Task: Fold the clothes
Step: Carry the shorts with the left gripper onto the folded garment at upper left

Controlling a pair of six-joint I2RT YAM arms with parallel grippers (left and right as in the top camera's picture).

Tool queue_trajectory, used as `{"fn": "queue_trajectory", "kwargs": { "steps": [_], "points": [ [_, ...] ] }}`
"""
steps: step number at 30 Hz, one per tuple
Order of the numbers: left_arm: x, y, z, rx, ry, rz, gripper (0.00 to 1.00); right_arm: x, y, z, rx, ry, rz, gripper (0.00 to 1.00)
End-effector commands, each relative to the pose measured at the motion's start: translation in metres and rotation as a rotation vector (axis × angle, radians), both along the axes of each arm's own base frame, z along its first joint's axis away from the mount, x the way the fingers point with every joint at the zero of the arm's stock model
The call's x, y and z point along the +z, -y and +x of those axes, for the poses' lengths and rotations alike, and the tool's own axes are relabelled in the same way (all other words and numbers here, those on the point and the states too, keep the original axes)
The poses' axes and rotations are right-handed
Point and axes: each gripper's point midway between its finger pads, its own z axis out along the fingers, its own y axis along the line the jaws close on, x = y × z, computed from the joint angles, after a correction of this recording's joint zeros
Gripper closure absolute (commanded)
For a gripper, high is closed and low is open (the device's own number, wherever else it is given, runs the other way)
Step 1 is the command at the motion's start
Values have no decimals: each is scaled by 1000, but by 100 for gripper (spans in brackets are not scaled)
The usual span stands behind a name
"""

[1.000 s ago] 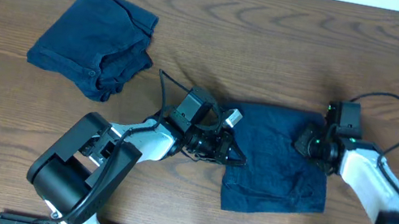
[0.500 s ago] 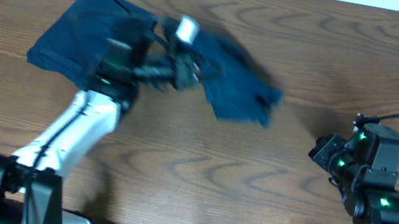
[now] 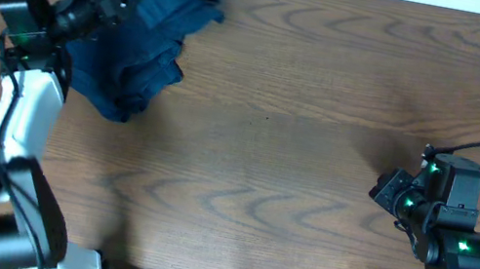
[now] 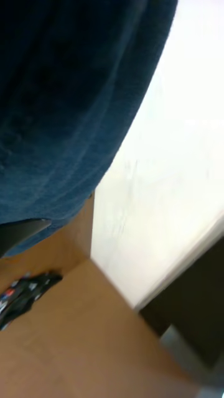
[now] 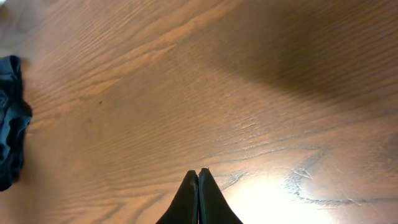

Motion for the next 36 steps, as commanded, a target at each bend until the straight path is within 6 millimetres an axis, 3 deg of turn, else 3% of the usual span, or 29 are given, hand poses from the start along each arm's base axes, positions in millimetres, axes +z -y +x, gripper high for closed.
{"fn": "queue_trajectory", "kwargs": {
  "steps": [1,6,9,16,21,22,24,28,31,32,35,36],
  "points": [
    [-26,-24,18,53,-21,19,94,1,-6,-2,31,-1,26,99],
    [-86,-42,29,76,-135,0,94,1,-10,-3,47,-3,47,99],
    [-114,-55,23,101,-263,-46,94,0,-11,-5,49,-15,50,99],
    [-140,-68,-9,87,-477,-165,93,0,-13,-6,55,-15,59,99],
    [-162,-98,-36,153,-593,-200,93,0,-17,-9,72,-26,83,99],
    [-164,-106,-42,170,-613,-215,88,-1,-17,-10,72,-31,83,99],
    [-164,-117,-55,184,-630,-229,83,-2,-17,-12,71,-45,83,99],
    [-148,-134,-76,233,-649,-256,54,-3,-17,-14,71,-52,83,99],
    [-120,-131,-85,238,-599,-213,17,-3,-17,-14,71,-51,82,99],
    [-112,-128,-86,235,-578,-196,11,-3,-17,-14,71,-51,82,99],
    [-81,-119,-89,233,-501,-131,9,-3,-17,-13,71,-50,82,99],
    [-73,-118,-89,252,-478,-95,13,-3,-17,-13,71,-50,82,99]
  ]
}}
